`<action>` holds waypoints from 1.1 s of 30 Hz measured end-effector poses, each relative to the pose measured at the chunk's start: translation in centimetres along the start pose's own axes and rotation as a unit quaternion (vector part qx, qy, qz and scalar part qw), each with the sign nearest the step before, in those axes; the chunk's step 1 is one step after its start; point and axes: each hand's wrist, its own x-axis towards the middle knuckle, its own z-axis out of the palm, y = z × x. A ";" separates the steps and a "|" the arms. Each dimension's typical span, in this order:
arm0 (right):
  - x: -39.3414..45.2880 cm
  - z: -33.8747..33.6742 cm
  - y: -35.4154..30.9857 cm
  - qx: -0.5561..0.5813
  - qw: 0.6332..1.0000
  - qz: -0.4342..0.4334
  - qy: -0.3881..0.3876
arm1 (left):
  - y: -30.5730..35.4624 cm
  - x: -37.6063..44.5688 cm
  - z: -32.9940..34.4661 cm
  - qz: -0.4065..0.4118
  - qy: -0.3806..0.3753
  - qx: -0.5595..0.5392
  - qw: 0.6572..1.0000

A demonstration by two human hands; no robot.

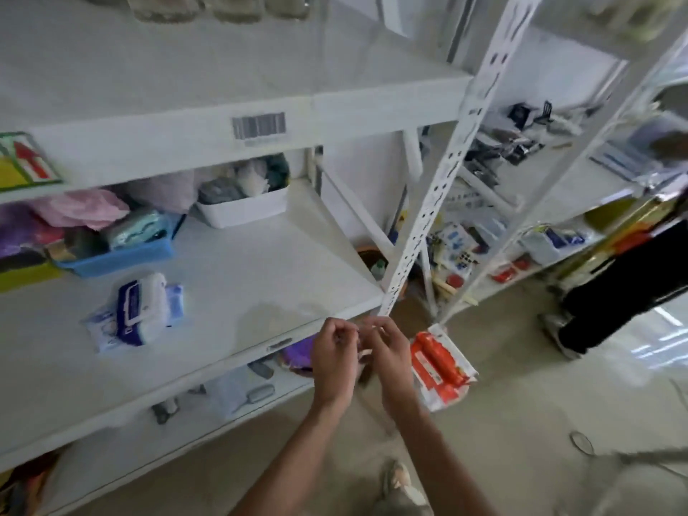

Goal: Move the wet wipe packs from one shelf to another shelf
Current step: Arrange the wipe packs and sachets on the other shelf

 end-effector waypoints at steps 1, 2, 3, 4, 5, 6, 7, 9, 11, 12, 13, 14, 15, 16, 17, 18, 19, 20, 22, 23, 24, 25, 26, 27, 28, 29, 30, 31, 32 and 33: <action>1.0 -2.0 -0.3 0.002 1.000 -0.003 0.005 | -0.3 0.3 2.1 -0.003 -0.013 0.008 1.000; 2.1 -4.0 -0.5 0.004 1.000 -0.005 0.010 | -0.4 0.6 4.4 0.001 -0.025 0.023 0.999; 3.3 -6.2 -0.6 0.010 1.000 -0.007 0.012 | -0.5 1.0 6.7 0.010 -0.033 0.041 0.999; 4.6 -8.5 -0.5 0.019 1.000 -0.002 0.013 | -0.7 1.4 9.3 0.017 -0.039 0.054 0.998; 5.9 -10.8 -0.4 0.023 1.000 0.007 0.012 | -1.0 1.5 11.9 0.017 -0.044 0.064 0.997; 7.2 -13.0 0.0 0.020 1.000 0.017 0.010 | -1.3 1.7 14.5 0.011 -0.050 0.074 0.996; 8.4 -15.3 0.4 0.014 1.000 0.026 0.009 | -2.0 1.8 17.0 -0.001 -0.060 0.083 0.995; 10.6 -19.8 1.7 0.008 0.999 0.051 0.017 | -3.5 1.9 21.6 -0.030 -0.086 0.102 0.991; 13.1 -23.9 3.3 -0.006 0.997 0.072 0.021 | -5.3 2.4 25.5 -0.054 -0.109 0.122 0.985; 14.3 -25.7 4.2 -0.013 0.996 0.088 0.022 | -6.2 2.7 27.0 -0.063 -0.119 0.134 0.982; 15.4 -27.3 5.1 -0.021 0.994 0.107 0.021 | -7.1 3.1 28.2 -0.072 -0.122 0.143 0.980; 16.6 -28.5 6.0 -0.030 0.991 0.125 0.024 | -7.8 3.4 29.2 -0.083 -0.121 0.155 0.977; 17.8 -29.6 7.0 -0.042 0.989 0.141 0.025 | -8.9 3.9 30.1 -0.095 -0.122 0.160 0.975; 19.2 -30.5 8.1 -0.052 0.986 0.157 0.023 | -10.2 4.6 30.7 -0.112 -0.127 0.169 0.971; 20.7 -31.3 9.4 -0.055 0.983 0.172 0.019 | -11.8 5.4 31.4 -0.128 -0.129 0.173 0.968; 22.2 -32.0 10.7 -0.063 0.981 0.185 0.015 | -13.3 6.3 31.9 -0.145 -0.127 0.178 0.965; 23.7 -32.7 12.1 -0.075 0.977 0.200 0.010 | -15.0 7.0 32.3 -0.161 -0.124 0.183 0.962; 25.1 -33.2 13.3 -0.095 0.972 0.213 0.006 | -16.5 7.8 32.6 -0.175 -0.123 0.196 0.957; 27.7 -34.0 16.0 -0.118 0.964 0.239 0.006 | -19.7 9.4 33.4 -0.196 -0.122 0.227 0.946; 28.9 -34.2 17.1 -0.127 0.958 0.256 0.010 | -21.4 10.2 33.7 -0.210 -0.119 0.242 0.940; 30.1 -34.2 18.2 -0.139 0.952 0.274 0.008 | -23.3 11.1 33.7 -0.228 -0.119 0.255 0.932; 31.4 -34.1 19.5 -0.154 0.944 0.291 0.002 | -25.9 12.0 33.6 -0.248 -0.122 0.267 0.923; 32.7 -33.9 20.6 -0.168 0.938 0.304 -0.004 | -28.7 12.7 33.5 -0.269 -0.122 0.275 0.915; 33.7 -33.6 21.6 -0.184 0.932 0.311 -0.014 | -31.0 13.3 33.3 -0.303 -0.107 0.275 0.906; 34.5 -33.2 22.5 -0.214 0.925 0.313 -0.029 | -32.5 13.5 33.2 -0.342 -0.092 0.272 0.895; 35.1 -33.0 23.3 -0.257 0.915 0.308 -0.045 | -33.5 13.5 33.4 -0.377 -0.087 0.261 0.884; 35.7 -32.9 23.9 -0.310 0.900 0.301 -0.061 | -34.1 13.5 33.8 -0.405 -0.083 0.255 0.874; 36.3 -32.8 24.6 -0.360 0.884 0.286 -0.079 | -33.3 13.4 34.5 -0.417 -0.071 0.255 0.870; 36.9 -32.7 25.3 -0.399 0.871 0.268 -0.097 | -34.0 13.5 34.7 -0.424 -0.064 0.259 0.865; 37.5 -32.6 26.1 -0.426 0.860 0.255 -0.114 | -35.5 13.5 34.8 -0.434 -0.059 0.265 0.859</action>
